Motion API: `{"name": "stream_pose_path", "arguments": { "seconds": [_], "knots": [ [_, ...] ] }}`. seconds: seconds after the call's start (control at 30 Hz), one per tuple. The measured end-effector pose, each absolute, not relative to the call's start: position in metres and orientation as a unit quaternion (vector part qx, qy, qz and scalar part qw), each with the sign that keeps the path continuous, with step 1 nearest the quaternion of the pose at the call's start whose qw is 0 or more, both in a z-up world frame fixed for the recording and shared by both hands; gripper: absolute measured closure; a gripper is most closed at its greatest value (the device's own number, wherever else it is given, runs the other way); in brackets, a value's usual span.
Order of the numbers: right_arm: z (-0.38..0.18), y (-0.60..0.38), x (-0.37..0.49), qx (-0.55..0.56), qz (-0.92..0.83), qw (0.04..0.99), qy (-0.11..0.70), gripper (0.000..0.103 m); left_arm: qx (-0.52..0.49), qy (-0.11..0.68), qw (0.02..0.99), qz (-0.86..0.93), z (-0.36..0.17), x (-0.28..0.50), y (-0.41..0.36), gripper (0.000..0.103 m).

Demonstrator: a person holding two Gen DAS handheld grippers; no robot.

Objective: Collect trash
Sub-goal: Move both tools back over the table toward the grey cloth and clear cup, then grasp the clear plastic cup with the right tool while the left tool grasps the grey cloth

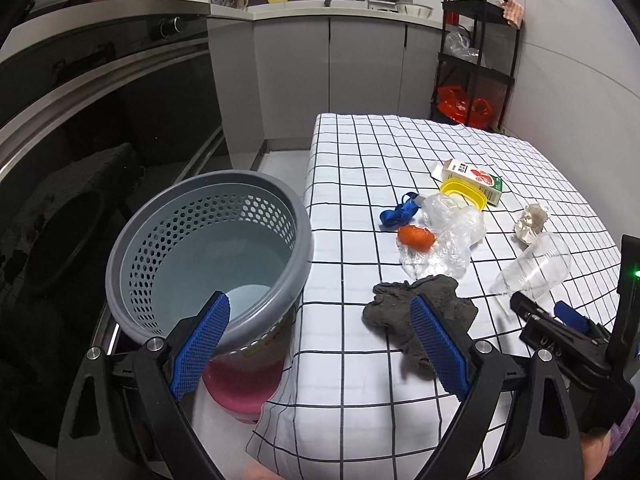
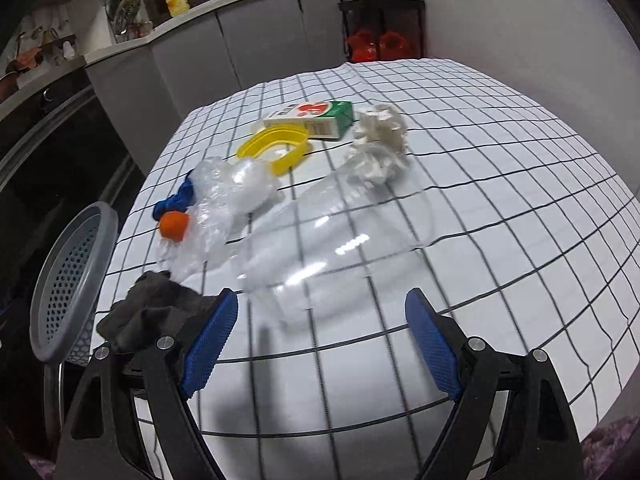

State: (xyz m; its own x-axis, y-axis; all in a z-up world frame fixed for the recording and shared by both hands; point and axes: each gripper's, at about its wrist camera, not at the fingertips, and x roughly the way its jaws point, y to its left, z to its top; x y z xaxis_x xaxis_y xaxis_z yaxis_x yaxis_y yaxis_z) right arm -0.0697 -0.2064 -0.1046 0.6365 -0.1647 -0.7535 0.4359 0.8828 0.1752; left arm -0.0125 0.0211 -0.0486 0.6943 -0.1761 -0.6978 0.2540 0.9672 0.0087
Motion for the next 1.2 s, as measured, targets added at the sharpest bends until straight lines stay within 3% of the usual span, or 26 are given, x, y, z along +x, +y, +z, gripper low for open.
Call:
{"name": "stream_pose_path", "arguments": {
  "seconds": [0.53, 0.73, 1.2],
  "knots": [
    [-0.099, -0.294, -0.110, 0.206, -0.271, 0.867, 0.365, 0.021, 0.049, 0.393, 0.907, -0.144, -0.062, -0.013, -0.006, 0.014],
    [-0.079, -0.288, -0.118, 0.199, -0.233, 0.888, 0.342, 0.021, 0.046, 0.402, 0.901, -0.156, -0.069, -0.013, -0.018, 0.014],
    [-0.100, -0.285, -0.029, 0.185, -0.165, 0.868, 0.431, 0.021, 0.027, 0.425, 0.892, -0.149, -0.085, 0.001, -0.023, 0.014]
  ]
}}
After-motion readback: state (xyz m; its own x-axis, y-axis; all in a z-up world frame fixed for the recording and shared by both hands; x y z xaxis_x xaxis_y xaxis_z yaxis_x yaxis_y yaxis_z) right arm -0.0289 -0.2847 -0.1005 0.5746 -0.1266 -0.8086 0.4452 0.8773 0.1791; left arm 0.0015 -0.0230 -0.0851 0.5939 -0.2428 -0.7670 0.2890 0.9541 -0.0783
